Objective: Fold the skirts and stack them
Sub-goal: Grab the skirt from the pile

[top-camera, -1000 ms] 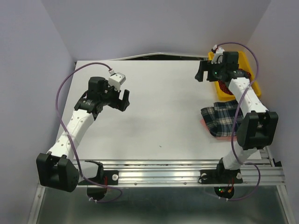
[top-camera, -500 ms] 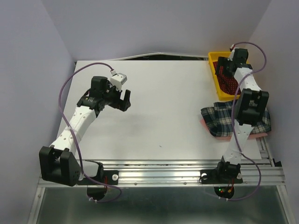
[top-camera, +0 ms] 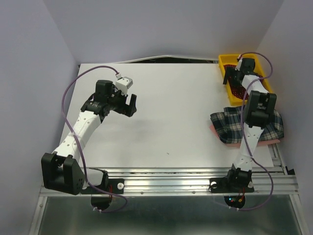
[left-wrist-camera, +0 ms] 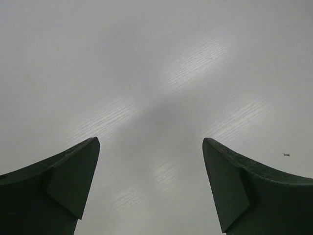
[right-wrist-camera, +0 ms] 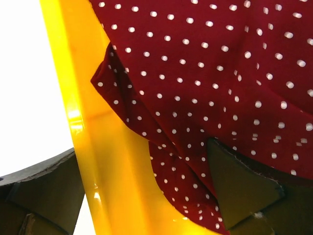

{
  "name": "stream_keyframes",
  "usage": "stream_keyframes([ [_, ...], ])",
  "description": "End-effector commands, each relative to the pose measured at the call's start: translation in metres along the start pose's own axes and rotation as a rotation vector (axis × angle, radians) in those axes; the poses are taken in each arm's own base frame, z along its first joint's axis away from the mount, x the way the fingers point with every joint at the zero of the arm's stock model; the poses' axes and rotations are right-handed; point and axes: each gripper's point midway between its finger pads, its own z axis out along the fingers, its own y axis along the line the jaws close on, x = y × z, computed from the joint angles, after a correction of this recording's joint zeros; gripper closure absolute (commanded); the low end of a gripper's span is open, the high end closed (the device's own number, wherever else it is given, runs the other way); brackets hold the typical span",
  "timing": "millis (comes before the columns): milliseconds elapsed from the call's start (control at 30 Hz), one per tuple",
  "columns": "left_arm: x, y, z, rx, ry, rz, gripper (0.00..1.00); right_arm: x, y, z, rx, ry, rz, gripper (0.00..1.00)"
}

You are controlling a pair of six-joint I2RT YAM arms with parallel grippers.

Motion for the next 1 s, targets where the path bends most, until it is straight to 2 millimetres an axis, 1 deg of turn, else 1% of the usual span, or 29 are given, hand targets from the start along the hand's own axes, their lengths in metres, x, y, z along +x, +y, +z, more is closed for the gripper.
stream_keyframes([
  [0, -0.009, -0.005, -0.011, 0.008, -0.048, 0.026, 0.02, -0.029, -0.008, -0.023, -0.167, -0.098, 0.053, 0.00],
  [33, -0.008, -0.006, -0.010, 0.014, -0.046, 0.025, 0.02, -0.033, 0.000, -0.030, -0.212, -0.110, 0.051, 0.00],
  [67, -0.008, -0.006, -0.010, 0.017, -0.047, 0.025, 0.02, -0.042, 0.009, -0.045, -0.259, -0.131, 0.051, 0.00],
  [133, -0.008, -0.008, -0.009, 0.031, -0.047, 0.025, 0.02, -0.054, 0.024, -0.061, -0.342, -0.162, 0.058, 0.00],
  [167, -0.008, -0.009, -0.009, 0.036, -0.046, 0.023, 0.02, -0.068, 0.027, -0.074, -0.355, -0.192, 0.082, 0.00],
  [200, -0.008, -0.010, -0.009, 0.039, -0.045, 0.022, 0.02, -0.078, 0.027, -0.082, -0.359, -0.214, 0.083, 0.00],
  [267, -0.010, -0.012, -0.009, 0.051, -0.048, 0.023, 0.02, -0.095, 0.024, -0.093, -0.337, -0.261, 0.084, 0.00],
  [300, -0.011, -0.013, -0.009, 0.057, -0.049, 0.024, 0.01, -0.106, 0.022, -0.104, -0.326, -0.293, 0.082, 0.00],
  [333, -0.010, -0.013, -0.009, 0.059, -0.049, 0.023, 0.02, -0.115, 0.015, -0.108, -0.308, -0.321, 0.094, 0.00],
  [367, -0.011, -0.014, -0.010, 0.061, -0.053, 0.024, 0.02, -0.118, 0.014, -0.109, -0.301, -0.332, 0.094, 0.00],
  [400, -0.011, -0.014, -0.010, 0.064, -0.055, 0.025, 0.02, -0.124, 0.008, -0.109, -0.270, -0.346, 0.094, 0.00],
  [467, -0.010, -0.015, -0.010, 0.065, -0.055, 0.025, 0.02, -0.125, -0.006, -0.105, -0.217, -0.344, 0.091, 0.00],
  [500, -0.010, -0.014, -0.010, 0.063, -0.053, 0.023, 0.02, -0.131, -0.018, -0.105, -0.152, -0.355, 0.100, 0.00],
  [533, -0.009, -0.014, -0.009, 0.061, -0.051, 0.022, 0.01, -0.118, -0.024, -0.090, -0.119, -0.310, 0.098, 0.00],
  [600, -0.010, -0.013, -0.010, 0.058, -0.054, 0.025, 0.02, -0.114, -0.039, -0.082, -0.039, -0.277, 0.102, 0.01],
  [633, -0.009, -0.013, -0.010, 0.057, -0.051, 0.024, 0.01, -0.112, -0.042, -0.075, -0.024, -0.270, 0.098, 0.01],
  [667, -0.009, -0.013, -0.010, 0.057, -0.049, 0.025, 0.02, -0.100, -0.044, -0.063, -0.013, -0.231, 0.102, 0.01],
  [700, -0.009, -0.012, -0.010, 0.052, -0.050, 0.025, 0.02, -0.096, -0.046, -0.058, -0.002, -0.218, 0.104, 0.01],
  [733, -0.009, -0.011, -0.009, 0.045, -0.049, 0.025, 0.02, -0.085, -0.050, -0.049, 0.015, -0.188, 0.077, 0.01],
  [833, -0.009, -0.010, -0.009, 0.043, -0.052, 0.025, 0.02, -0.071, -0.056, -0.038, 0.045, -0.149, 0.054, 0.01],
  [867, -0.009, -0.010, -0.008, 0.043, -0.050, 0.024, 0.02, -0.062, -0.058, -0.030, 0.054, -0.129, 0.048, 0.01],
  [933, -0.011, -0.011, -0.010, 0.047, -0.055, 0.026, 0.02, -0.052, -0.061, -0.023, 0.064, -0.104, 0.033, 0.02],
  [967, -0.011, -0.011, -0.010, 0.045, -0.058, 0.027, 0.02, -0.043, -0.061, -0.018, 0.063, -0.084, 0.022, 0.02],
])
